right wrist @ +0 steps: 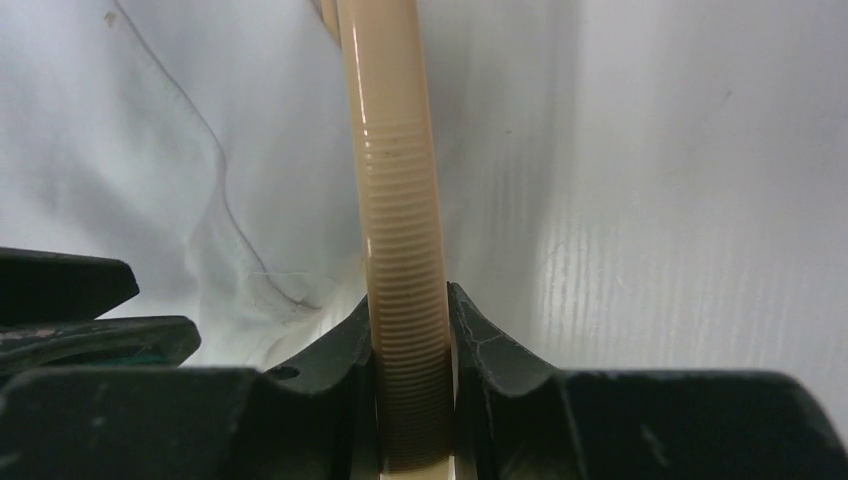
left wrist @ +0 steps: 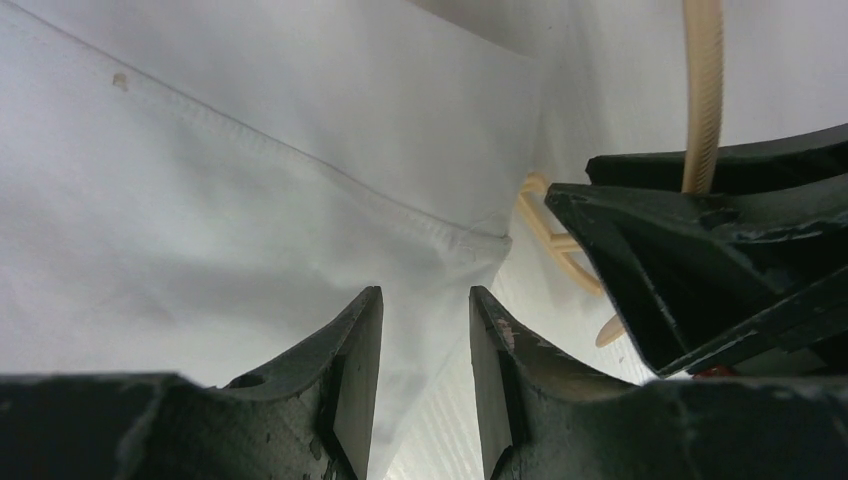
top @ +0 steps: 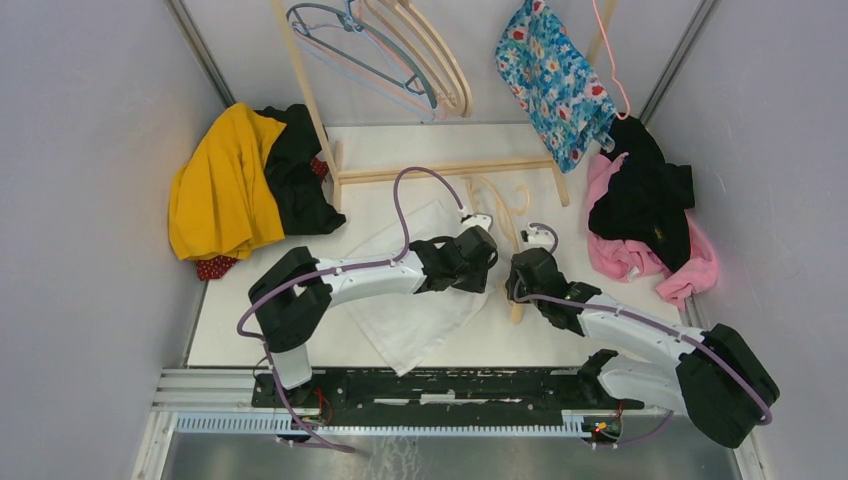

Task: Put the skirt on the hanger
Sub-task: Hang the skirt on the hanger.

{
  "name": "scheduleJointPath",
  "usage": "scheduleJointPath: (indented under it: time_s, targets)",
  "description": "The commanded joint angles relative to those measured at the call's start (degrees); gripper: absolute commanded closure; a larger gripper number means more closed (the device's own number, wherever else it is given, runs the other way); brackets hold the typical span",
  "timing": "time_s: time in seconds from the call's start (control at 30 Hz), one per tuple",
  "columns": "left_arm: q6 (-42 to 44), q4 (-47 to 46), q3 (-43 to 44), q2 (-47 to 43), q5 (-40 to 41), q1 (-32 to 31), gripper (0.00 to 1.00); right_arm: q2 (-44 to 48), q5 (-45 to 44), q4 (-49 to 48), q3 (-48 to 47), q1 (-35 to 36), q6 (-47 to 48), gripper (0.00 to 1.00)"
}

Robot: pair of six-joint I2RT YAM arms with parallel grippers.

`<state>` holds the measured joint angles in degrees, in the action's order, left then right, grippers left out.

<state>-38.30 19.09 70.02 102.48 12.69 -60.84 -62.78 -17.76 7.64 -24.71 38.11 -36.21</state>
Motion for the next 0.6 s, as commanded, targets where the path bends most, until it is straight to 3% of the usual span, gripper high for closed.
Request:
scheduleJointPath:
  time_s: [0.0, 0.3, 0.57]
  targets:
    - [0.62, -2.65, 0.29, -1.32, -0.46, -0.07, 0.55, -2.18, -2.15, -2.37, 0.67, 3.23, -2.03, 0.99]
    - [-0.03, -2.97, -3.71, -3.07, 2.49, 1.33, 0.50, -1.67, -5.55, 0.17, 0.23, 7.19, -2.55, 0.99]
    - [-0.11, -1.06, -11.66, -11.94, -1.44, 15.18, 0.40, 4.31, -4.04, 7.14, -1.87, 8.11, -0.55, 0.99]
